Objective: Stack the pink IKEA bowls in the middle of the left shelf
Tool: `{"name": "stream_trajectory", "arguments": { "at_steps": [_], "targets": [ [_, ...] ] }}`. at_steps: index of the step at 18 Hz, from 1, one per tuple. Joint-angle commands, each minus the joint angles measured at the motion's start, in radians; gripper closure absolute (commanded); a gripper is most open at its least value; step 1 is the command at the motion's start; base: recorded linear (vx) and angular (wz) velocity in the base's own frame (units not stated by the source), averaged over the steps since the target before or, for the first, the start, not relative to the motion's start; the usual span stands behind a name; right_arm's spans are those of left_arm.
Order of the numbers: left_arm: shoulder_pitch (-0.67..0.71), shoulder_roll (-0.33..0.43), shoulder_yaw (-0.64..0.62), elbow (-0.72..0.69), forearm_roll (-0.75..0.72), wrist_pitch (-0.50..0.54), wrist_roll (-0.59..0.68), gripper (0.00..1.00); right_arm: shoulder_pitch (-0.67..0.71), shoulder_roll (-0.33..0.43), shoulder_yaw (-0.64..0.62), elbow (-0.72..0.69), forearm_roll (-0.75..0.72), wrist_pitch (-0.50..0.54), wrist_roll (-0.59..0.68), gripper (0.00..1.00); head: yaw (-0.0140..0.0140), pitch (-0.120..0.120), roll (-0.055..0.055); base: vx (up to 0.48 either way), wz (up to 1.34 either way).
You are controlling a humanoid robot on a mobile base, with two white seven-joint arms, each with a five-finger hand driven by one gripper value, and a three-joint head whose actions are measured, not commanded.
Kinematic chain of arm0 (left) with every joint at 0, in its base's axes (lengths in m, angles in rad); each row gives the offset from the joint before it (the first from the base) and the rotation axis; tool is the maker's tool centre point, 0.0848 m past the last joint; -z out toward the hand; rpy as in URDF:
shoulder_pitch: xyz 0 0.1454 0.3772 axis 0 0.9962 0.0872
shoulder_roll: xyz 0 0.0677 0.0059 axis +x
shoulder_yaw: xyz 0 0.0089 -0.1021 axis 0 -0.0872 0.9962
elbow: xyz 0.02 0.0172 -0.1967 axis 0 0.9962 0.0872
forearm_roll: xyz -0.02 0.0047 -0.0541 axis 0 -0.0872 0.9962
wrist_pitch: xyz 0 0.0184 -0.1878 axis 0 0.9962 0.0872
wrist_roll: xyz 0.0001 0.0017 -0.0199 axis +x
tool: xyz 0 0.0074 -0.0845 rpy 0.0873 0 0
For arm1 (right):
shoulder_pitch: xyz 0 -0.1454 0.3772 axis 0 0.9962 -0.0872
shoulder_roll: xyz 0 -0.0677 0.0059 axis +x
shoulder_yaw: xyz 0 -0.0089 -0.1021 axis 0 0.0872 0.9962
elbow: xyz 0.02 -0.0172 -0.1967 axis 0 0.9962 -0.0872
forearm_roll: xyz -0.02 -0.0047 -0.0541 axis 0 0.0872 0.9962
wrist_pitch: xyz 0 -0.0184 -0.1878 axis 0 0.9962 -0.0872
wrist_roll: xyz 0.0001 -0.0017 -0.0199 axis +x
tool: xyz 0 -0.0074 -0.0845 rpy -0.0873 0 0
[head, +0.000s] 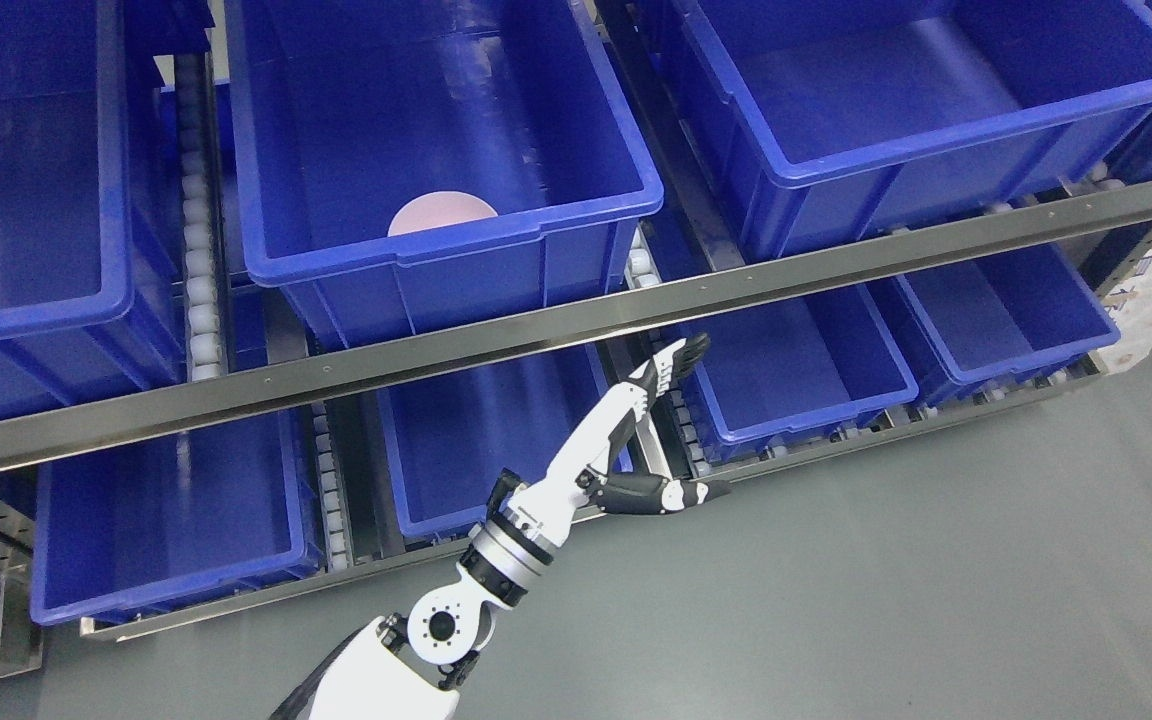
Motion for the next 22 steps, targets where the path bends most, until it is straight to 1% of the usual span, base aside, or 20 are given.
{"name": "stream_trajectory", "arguments": {
  "at_steps": [1, 3, 5, 8, 11, 22],
  "targets": [
    [0.228, 0.014, 0.285, -0.063, 0.000, -0.104, -0.001, 0.00, 0.029, -0.017, -0.012, -0.034, 0.000, -0.004, 0.001, 0.00, 0.0000, 0.000, 0.000, -0.030, 0.15],
    [0.270, 0.014, 0.346, -0.061, 0.000, -0.119, 0.000, 0.00, 0.029, -0.017, -0.011, -0.034, 0.000, -0.003, 0.001, 0.00, 0.0000, 0.000, 0.000, -0.067, 0.39],
    [0.270, 0.014, 0.377, -0.055, -0.001, -0.108, 0.007, 0.00, 0.029, -0.017, -0.011, -0.034, 0.000, -0.003, 0.001, 0.00, 0.0000, 0.000, 0.000, -0.087, 0.50],
    [0.261, 0.014, 0.415, -0.054, -0.001, -0.062, 0.010, 0.00, 0.029, -0.017, -0.011, -0.034, 0.000, -0.004, 0.001, 0.00, 0.0000, 0.000, 0.000, -0.083, 0.45],
    [0.259, 0.014, 0.455, -0.054, 0.000, -0.060, 0.008, 0.00, 0.029, -0.017, -0.011, -0.034, 0.000, -0.003, 0.001, 0.00, 0.0000, 0.000, 0.000, -0.019, 0.11],
    [0.225, 0.014, 0.454, -0.054, 0.000, -0.059, -0.001, 0.00, 0.029, -0.017, -0.011, -0.034, 0.000, -0.003, 0.001, 0.00, 0.0000, 0.000, 0.000, -0.005, 0.03]
  ]
}}
